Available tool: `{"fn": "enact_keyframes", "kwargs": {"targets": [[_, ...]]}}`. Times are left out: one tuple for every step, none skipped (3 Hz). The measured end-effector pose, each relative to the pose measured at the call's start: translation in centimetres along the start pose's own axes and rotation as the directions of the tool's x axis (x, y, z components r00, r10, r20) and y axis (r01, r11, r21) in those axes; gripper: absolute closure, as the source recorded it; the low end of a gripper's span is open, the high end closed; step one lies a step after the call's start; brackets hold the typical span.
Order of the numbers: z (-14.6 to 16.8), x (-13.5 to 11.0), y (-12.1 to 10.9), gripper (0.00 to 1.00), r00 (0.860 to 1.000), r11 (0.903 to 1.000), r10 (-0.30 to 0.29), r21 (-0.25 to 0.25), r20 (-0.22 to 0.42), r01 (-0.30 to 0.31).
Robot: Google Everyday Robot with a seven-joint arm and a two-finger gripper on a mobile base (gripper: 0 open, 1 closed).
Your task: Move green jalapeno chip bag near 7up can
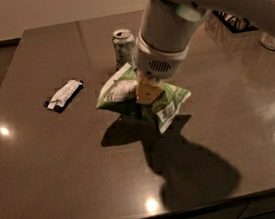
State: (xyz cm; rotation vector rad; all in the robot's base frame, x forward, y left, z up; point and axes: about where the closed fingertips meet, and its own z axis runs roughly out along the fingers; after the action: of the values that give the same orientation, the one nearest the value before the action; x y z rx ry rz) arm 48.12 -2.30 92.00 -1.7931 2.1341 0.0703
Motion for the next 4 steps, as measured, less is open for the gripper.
{"fn": "enact_keyframes", "kwargs": {"targets": [[-0.8, 0.1, -5.1, 1.0, 0.998, 0.9979, 0.042, 0.052, -0.045, -0.039], [-0.3, 0.9, -9.2, 1.0, 0.991, 0.9922, 0.098, 0.087, -0.094, -0.09], [0.6, 1.6, -12.0, 0.84, 0.982, 0.9856, 0.146, 0.104, -0.12, -0.133], [1.4, 1.9, -13.5, 0.61, 0.978, 0.9828, 0.168, 0.097, -0.125, -0.157]]}}
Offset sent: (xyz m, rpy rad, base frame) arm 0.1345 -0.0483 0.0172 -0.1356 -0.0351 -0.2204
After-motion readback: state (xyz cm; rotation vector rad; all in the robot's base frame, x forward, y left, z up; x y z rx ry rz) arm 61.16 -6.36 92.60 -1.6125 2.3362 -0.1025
